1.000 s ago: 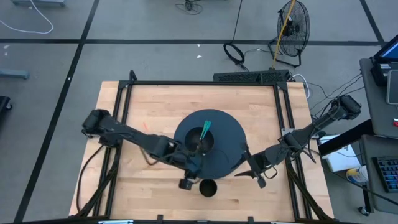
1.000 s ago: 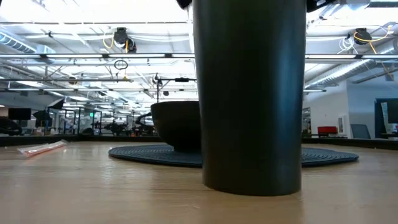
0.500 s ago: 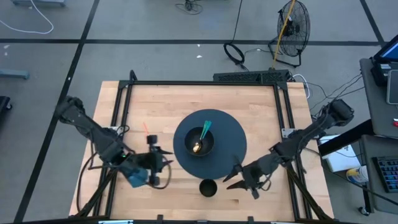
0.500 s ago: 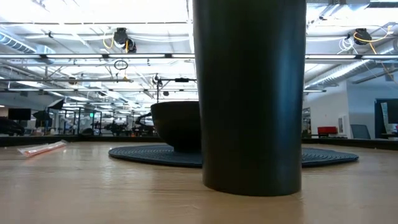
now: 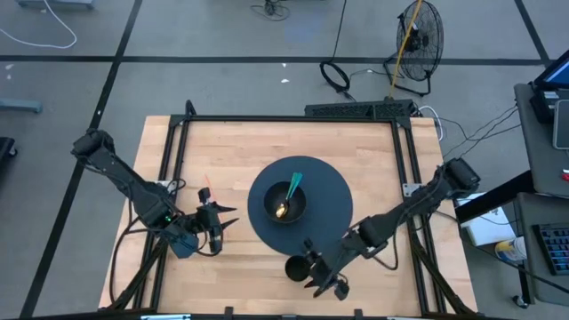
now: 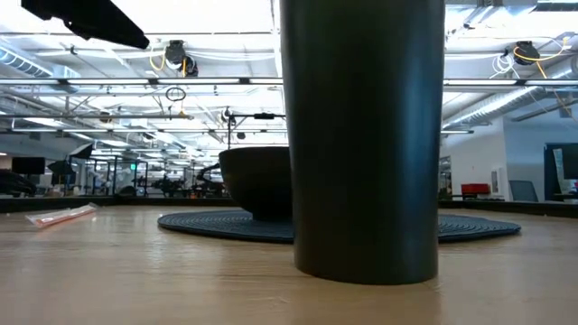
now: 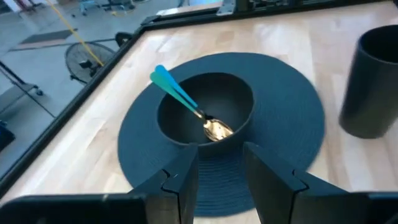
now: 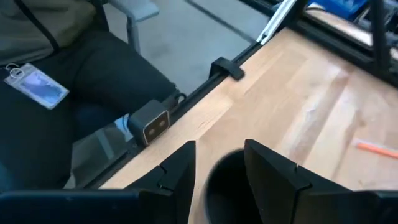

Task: Pick & Place Utensil
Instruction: Put the black cup to the right side of the black cup on the blue table placemat

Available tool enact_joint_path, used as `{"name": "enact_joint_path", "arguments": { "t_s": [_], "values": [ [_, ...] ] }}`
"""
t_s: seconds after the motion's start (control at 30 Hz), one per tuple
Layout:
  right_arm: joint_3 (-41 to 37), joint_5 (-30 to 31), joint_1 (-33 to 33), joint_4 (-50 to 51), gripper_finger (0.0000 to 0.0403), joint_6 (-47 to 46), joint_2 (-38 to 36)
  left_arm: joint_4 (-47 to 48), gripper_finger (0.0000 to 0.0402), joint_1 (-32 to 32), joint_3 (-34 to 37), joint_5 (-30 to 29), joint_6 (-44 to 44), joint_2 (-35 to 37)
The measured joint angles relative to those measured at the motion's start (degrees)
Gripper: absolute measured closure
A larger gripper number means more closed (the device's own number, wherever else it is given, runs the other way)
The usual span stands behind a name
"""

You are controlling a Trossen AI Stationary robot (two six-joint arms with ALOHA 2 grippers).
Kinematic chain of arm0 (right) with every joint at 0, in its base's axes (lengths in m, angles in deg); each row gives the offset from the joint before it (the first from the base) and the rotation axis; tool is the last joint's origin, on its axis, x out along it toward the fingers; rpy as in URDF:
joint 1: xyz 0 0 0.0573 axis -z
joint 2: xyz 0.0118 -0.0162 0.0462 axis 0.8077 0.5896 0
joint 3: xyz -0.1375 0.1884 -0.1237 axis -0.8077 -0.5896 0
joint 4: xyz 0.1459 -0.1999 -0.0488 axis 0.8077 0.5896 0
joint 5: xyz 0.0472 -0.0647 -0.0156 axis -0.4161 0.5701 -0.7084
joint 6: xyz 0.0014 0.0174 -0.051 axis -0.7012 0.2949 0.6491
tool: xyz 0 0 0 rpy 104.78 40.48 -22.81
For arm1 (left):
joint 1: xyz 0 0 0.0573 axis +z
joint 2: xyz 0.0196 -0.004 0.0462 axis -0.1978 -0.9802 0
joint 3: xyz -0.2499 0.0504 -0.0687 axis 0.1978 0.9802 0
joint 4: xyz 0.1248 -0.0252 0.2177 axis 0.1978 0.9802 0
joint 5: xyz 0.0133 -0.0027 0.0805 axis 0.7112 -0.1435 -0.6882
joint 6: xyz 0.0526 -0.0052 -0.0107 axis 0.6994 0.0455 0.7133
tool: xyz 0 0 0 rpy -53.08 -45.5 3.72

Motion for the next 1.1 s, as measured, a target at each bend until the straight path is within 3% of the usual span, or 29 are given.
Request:
{"name": "enact_joint_path", "arguments": {
  "t_s": [0.3, 0.43, 0.93, 1.1],
  "values": [
    [2.6, -2.82, 0.74, 4.05, 0.0273, -6.74, 4.82, -0.02, 0.0268, -0.1, 0.95, -2.2, -0.04, 0.0],
    [2.55, -2.64, 0.74, 4.28, 0.0273, -7.28, 4.79, -0.06, 0.0268, -0.31, 0.95, -4.58, 0.09, 0.0],
    [2.55, -0.81, 1.51, 9.87, 0.0274, -10.49, 4.78, -0.09, 0.0268, -0.28, 0.95, -4.56, -0.03, 0.0],
    [2.55, -0.85, 2.13, 11.31, 0.0293, -10.88, 4.78, -0.06, 0.0268, -0.28, 0.95, -4.58, -0.08, 0.0]
  ]
}}
